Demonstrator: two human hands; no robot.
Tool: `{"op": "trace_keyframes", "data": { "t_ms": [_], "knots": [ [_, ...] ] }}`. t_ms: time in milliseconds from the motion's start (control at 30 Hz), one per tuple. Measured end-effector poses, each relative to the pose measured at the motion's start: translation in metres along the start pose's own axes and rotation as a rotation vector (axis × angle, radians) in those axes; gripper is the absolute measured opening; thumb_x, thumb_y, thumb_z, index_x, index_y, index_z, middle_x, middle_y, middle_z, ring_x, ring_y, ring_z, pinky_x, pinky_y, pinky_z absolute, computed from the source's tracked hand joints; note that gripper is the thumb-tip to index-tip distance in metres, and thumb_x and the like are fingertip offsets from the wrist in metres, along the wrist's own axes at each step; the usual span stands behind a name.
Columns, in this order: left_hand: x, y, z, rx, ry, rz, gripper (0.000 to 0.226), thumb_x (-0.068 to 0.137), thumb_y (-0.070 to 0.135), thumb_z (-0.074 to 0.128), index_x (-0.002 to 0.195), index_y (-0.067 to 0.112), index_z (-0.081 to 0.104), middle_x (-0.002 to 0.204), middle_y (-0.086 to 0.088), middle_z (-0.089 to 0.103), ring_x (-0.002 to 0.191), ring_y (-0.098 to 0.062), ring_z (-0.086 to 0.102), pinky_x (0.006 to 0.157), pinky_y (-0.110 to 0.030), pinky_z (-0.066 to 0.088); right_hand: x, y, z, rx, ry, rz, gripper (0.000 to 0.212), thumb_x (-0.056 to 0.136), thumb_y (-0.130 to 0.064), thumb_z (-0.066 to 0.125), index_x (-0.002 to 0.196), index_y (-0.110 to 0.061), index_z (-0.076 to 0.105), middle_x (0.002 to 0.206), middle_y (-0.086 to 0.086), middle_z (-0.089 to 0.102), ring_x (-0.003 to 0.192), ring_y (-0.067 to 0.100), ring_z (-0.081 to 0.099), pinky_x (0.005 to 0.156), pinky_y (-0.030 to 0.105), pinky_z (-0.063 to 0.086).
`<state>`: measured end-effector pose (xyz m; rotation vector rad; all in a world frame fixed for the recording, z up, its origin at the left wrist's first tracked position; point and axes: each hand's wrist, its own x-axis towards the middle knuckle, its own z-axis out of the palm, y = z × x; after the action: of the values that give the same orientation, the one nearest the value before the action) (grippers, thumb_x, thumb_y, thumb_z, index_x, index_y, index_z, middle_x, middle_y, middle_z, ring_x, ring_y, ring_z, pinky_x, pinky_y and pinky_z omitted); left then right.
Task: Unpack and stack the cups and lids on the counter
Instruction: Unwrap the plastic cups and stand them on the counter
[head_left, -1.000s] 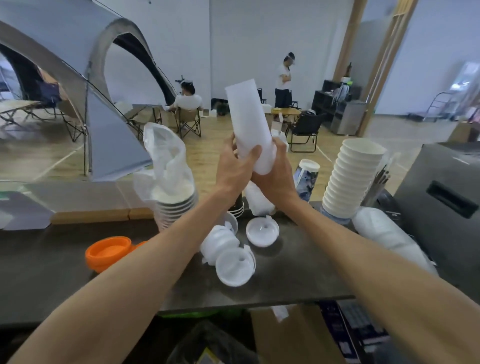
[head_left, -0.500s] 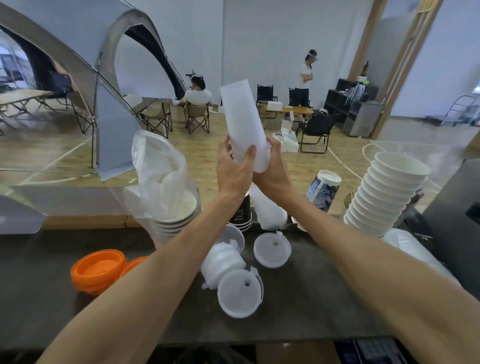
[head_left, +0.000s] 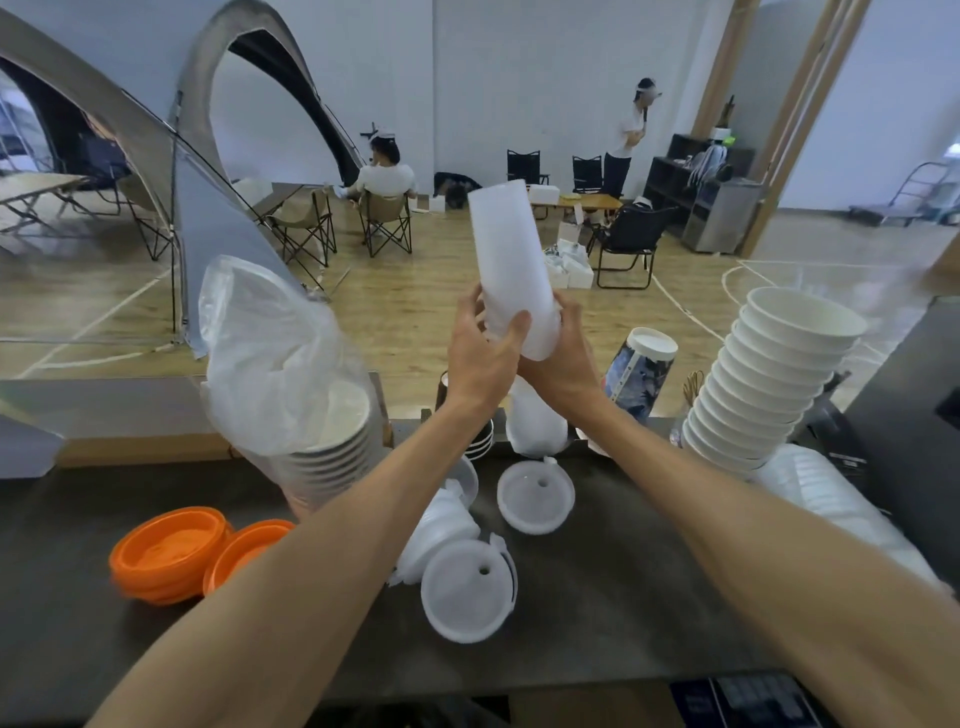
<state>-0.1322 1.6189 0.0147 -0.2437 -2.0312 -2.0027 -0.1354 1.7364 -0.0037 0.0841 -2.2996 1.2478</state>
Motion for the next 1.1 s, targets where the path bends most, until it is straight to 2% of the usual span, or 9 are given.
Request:
{"op": "trace_keyframes", "data": {
  "t_ms": [200,300,433,600,767,867,933,1000,1100],
  "knots": [
    [-0.005,-0.013,0.016,0.147,-0.208,0.057,0.064,0.089,0.026,0.074,0.145,0.021,0.043,0.142,0.0,0.054,0.125,-0.018,0.056,0.102,-0.043,0.053,-0.018,0.029,-0.02,0.015,0.043,0.134,0.099,0.065,-0.053,0.091,0.137,-0.023,0.031,0.123,-0.01,0.051,0.108,0.011,0.06,0.083,0.033,0.058],
    [-0.006,-0.021,0.018,0.194,-0.273,0.063,0.066,0.087,0.026,0.074,0.145,0.022,0.044,0.142,0.001,0.052,0.125,-0.018,0.056,0.101,-0.044,0.054,-0.027,0.038,-0.019,0.033,0.034,0.174,0.098,0.066,-0.052,0.091,0.139,-0.019,0.036,0.126,-0.008,0.05,0.111,0.009,0.058,0.078,0.02,0.055],
    [-0.007,-0.025,0.016,0.237,-0.307,0.034,0.066,0.088,0.021,0.074,0.145,0.019,0.042,0.137,0.001,0.052,0.12,-0.019,0.055,0.098,-0.044,0.055,-0.033,0.044,-0.013,0.005,-0.001,0.196,0.1,0.067,-0.046,0.091,0.141,-0.014,0.032,0.124,-0.007,0.046,0.114,0.013,0.055,0.087,0.031,0.056],
    [-0.011,-0.035,0.013,0.305,-0.343,-0.014,0.067,0.088,0.02,0.074,0.145,0.016,0.039,0.14,-0.004,0.052,0.125,-0.025,0.055,0.099,-0.047,0.054,-0.036,0.053,-0.008,-0.049,-0.067,0.234,0.1,0.068,-0.041,0.092,0.141,-0.011,0.032,0.123,-0.007,0.042,0.112,0.01,0.05,0.083,0.024,0.05],
    [-0.015,-0.04,0.015,0.416,-0.358,-0.041,0.063,0.09,0.018,0.072,0.145,0.013,0.04,0.139,-0.007,0.054,0.125,-0.026,0.054,0.103,-0.045,0.05,-0.037,0.057,-0.005,-0.083,-0.128,0.287,0.099,0.07,-0.038,0.091,0.143,-0.012,0.029,0.132,0.002,0.048,0.115,0.013,0.049,0.094,0.033,0.05],
    [-0.02,-0.036,0.014,0.47,-0.388,-0.052,0.062,0.09,0.015,0.069,0.145,0.012,0.039,0.141,-0.008,0.052,0.127,-0.025,0.052,0.102,-0.038,0.047,-0.034,0.056,-0.012,-0.165,-0.191,0.319,0.104,0.071,-0.041,0.089,0.148,-0.013,0.025,0.127,-0.005,0.045,0.122,0.018,0.052,0.093,0.033,0.051],
    [-0.029,-0.026,0.012,0.46,-0.358,-0.03,0.063,0.089,0.012,0.067,0.145,0.01,0.038,0.141,-0.009,0.051,0.129,-0.026,0.05,0.098,-0.033,0.045,-0.037,0.052,-0.02,-0.149,-0.187,0.343,0.112,0.074,-0.043,0.085,0.156,-0.014,0.015,0.139,0.0,0.048,0.133,0.026,0.051,0.101,0.039,0.05],
    [-0.046,-0.016,0.012,0.442,-0.26,0.044,0.064,0.089,0.009,0.063,0.147,0.006,0.036,0.144,-0.011,0.045,0.133,-0.024,0.045,0.097,-0.023,0.036,-0.05,0.036,-0.03,-0.101,-0.13,0.365,0.113,0.082,-0.037,0.08,0.161,-0.013,0.003,0.157,0.01,0.037,0.145,0.03,0.038,0.113,0.041,0.04],
    [-0.094,-0.008,0.013,0.372,-0.143,0.183,0.063,0.087,0.005,0.059,0.146,0.006,0.037,0.143,-0.01,0.044,0.13,-0.019,0.043,0.1,-0.018,0.032,-0.091,0.016,-0.047,-0.005,0.015,0.279,0.088,0.087,-0.027,0.075,0.156,-0.012,0.023,0.155,0.012,0.041,0.141,0.024,0.042,0.116,0.04,0.038]
  ]
}}
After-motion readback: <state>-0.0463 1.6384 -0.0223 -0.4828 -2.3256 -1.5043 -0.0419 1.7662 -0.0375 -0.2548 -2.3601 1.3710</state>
